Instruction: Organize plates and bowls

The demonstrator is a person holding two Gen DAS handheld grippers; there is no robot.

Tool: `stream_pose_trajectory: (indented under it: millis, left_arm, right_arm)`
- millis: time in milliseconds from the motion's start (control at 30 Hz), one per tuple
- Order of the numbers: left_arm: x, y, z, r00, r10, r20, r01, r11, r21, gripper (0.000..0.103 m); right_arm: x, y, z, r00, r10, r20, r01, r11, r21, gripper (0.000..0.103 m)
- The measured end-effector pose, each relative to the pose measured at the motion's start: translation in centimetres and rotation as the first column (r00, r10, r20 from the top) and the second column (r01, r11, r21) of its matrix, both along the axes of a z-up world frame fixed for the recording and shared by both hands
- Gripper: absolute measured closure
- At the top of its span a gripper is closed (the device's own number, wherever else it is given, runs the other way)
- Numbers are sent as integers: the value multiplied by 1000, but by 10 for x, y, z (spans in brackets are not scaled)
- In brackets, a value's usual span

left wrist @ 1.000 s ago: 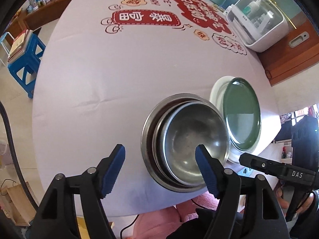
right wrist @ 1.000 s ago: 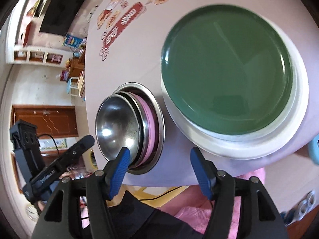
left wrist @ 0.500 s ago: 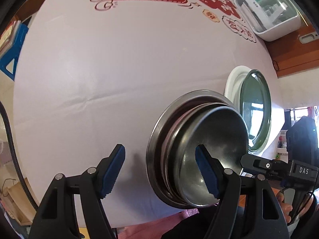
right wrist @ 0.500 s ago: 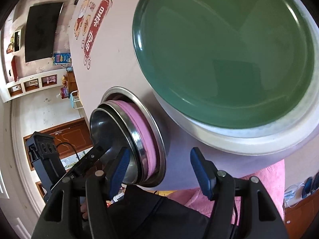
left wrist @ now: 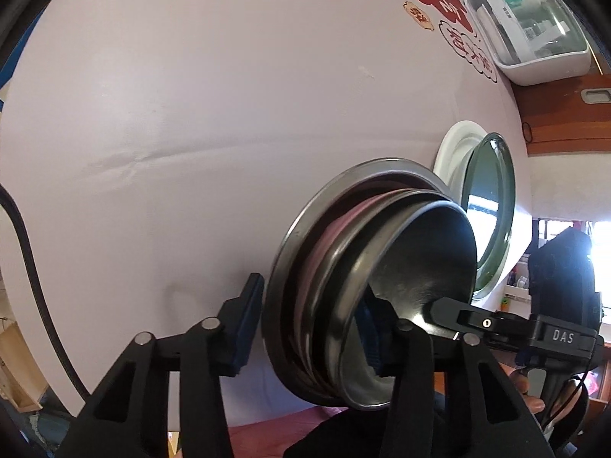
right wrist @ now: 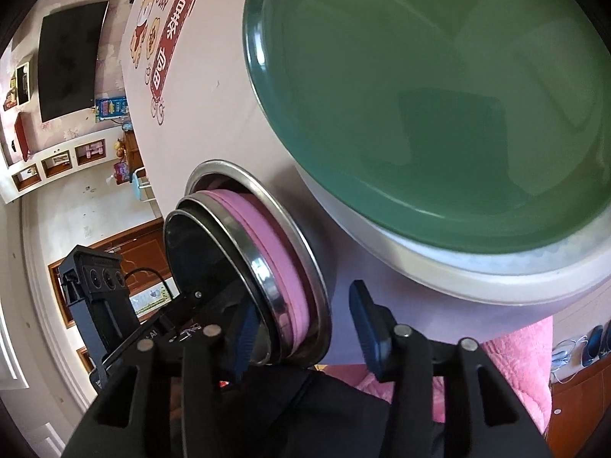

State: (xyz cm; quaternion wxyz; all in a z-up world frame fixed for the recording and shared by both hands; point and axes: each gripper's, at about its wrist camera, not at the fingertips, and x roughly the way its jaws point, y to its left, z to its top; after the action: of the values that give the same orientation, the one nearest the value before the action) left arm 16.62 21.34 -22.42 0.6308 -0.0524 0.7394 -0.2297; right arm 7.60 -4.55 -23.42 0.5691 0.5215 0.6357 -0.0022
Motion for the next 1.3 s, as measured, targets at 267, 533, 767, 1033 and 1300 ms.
stream_pose_trajectory:
  millis: [267, 533, 767, 1033, 1300]
  left_arm:
    - [1, -5, 1, 1000, 6, 8, -5, 1000, -15, 64]
    - [-2, -6, 6, 999, -14, 30, 14, 1000, 9, 63]
    - [-5, -9, 18, 997, -32, 63, 31, 999, 22, 64]
    - [-12, -4, 40, 991, -10, 130, 12, 1000, -20, 64]
    - [-19, -6, 64, 976, 30, 217, -11, 996, -88, 66]
  right_arm:
    - [6, 3, 1, 1000, 23, 7, -23, 1000, -7, 67]
    - [12, 10, 7, 996, 86, 21, -85, 995, -59, 70]
    - [14, 12, 16, 989, 123, 76, -116, 989, -94, 71]
    - [14, 11, 38, 970, 168, 177, -141, 977, -158, 71]
    - [10, 0, 60, 940, 188, 286, -131, 970, -206, 71]
